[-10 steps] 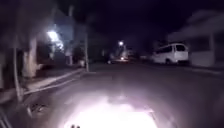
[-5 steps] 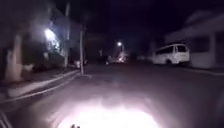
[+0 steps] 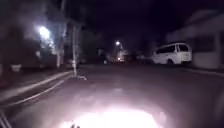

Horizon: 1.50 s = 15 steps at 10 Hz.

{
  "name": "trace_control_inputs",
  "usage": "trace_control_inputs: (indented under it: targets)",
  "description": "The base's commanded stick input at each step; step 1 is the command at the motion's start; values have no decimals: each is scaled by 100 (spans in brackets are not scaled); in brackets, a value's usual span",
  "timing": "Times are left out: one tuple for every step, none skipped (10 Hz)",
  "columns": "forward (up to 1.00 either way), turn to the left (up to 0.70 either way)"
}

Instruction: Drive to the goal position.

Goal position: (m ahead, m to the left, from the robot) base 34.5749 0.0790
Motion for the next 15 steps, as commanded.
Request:
trace_control_inputs:
  targets:
    - [100, 0]
    - [100, 0]
    - [100, 0]
    - [100, 0]
    - [100, 0]
    - [100, 0]
    - [100, 0]
    - [100, 0]
    - [100, 0]
    - [100, 0]
    - [100, 0]
    - [100, 0]
    - [100, 0]
    - [100, -21]
    - [100, -27]
